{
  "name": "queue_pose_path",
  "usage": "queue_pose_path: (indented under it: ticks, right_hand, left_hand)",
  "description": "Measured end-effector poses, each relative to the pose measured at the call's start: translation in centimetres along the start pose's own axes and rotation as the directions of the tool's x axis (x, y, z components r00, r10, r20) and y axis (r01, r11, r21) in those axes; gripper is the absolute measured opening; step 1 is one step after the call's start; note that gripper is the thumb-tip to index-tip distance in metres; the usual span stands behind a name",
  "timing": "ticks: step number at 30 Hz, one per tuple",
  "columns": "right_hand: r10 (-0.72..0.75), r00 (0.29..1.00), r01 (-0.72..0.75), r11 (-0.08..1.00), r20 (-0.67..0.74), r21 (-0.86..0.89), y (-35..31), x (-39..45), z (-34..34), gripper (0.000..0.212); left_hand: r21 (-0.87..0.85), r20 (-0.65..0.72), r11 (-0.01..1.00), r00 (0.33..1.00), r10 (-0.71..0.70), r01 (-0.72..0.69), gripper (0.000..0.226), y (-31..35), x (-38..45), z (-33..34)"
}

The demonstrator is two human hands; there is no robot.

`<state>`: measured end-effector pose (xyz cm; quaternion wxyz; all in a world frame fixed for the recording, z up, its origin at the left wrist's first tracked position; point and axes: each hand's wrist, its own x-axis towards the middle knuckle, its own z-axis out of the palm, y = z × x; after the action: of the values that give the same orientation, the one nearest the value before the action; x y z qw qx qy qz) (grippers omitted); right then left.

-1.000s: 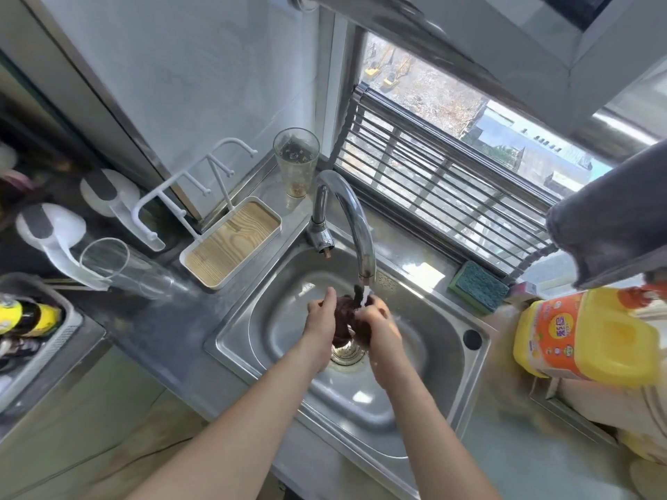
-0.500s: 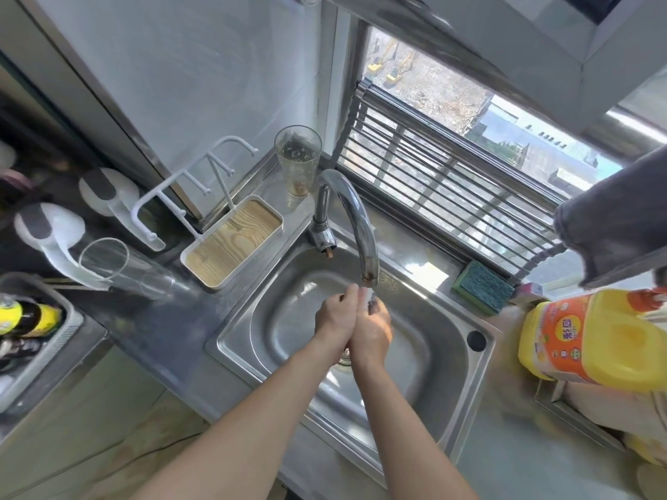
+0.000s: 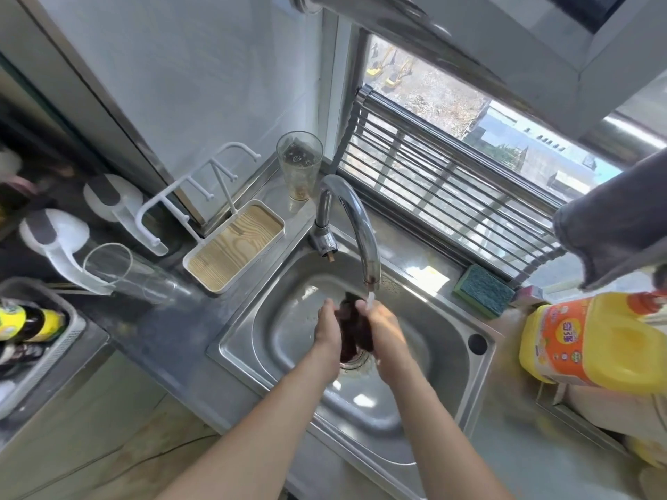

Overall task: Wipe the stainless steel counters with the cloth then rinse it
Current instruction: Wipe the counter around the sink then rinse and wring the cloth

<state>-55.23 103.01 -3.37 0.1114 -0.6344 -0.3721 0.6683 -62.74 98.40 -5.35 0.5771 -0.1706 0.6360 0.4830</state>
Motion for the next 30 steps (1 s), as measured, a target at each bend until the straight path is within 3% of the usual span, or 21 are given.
queue_pose_path:
  ticks: [2,5,10,13,16,19,22,25,27,30]
  right_hand:
    - [-0.102,0.994,0.096,0.988,-0.042,-0.121,0.9,-0.9,1.7,0.021]
    - [-0.220,0.944,0.150,0.949,-0.247,-0.276,1.6,-0.6,2.8,0.038]
    - [-0.238,0.923,0.158,0.951,-0.303,-0.265,0.3,-1.1,3.0,0.045]
    - [-0.165,0.929,0.088,0.968,-0.330,-0.237,-0.6,-0.5,2.3,0.045]
    - [0.058,0.920,-0.089,0.994,-0.387,-0.061,-0.4,1.4,1.3,0.042]
    - [0.206,0.934,-0.187,0.978,-0.292,0.093,0.0,2.9,-0.8,0.044]
    - [0.179,0.955,-0.157,0.982,-0.239,0.107,-0.6,2.6,-2.9,0.051]
    - [0.175,0.966,-0.146,0.977,-0.191,0.153,-1.3,1.8,-3.7,0.036]
    - [0.161,0.970,-0.136,0.980,-0.183,0.145,-1.0,1.7,-3.2,0.036]
    - [0.169,0.983,-0.153,0.968,-0.065,0.199,-1.3,0.3,-1.5,0.023]
  left_hand:
    - [-0.011,0.059,1.000,0.998,-0.020,0.021,0.061,0.2,-0.6,0.7]
    - [0.101,0.083,0.995,0.996,0.013,-0.022,0.059,0.0,-1.0,1.1]
    - [0.149,-0.006,0.984,0.995,0.097,-0.095,0.036,0.2,-0.7,0.7]
    - [0.209,-0.028,0.967,0.988,0.152,-0.142,0.032,0.5,-0.9,0.6]
    - [0.306,0.085,0.932,0.981,0.176,-0.194,0.041,0.3,-1.2,0.4]
    - [0.225,0.158,0.951,0.971,0.179,-0.212,0.037,0.3,-1.6,0.1]
    - [0.195,0.018,0.966,0.985,0.172,-0.172,0.023,0.4,-0.3,-1.1]
    - [0.186,-0.077,0.979,0.992,0.097,-0.081,0.009,0.0,1.5,-2.8]
    - [0.243,-0.139,0.969,0.987,0.083,-0.047,0.010,0.0,1.9,-3.5]
    - [0.294,-0.146,0.955,0.989,-0.003,0.046,0.039,0.1,1.0,-3.2]
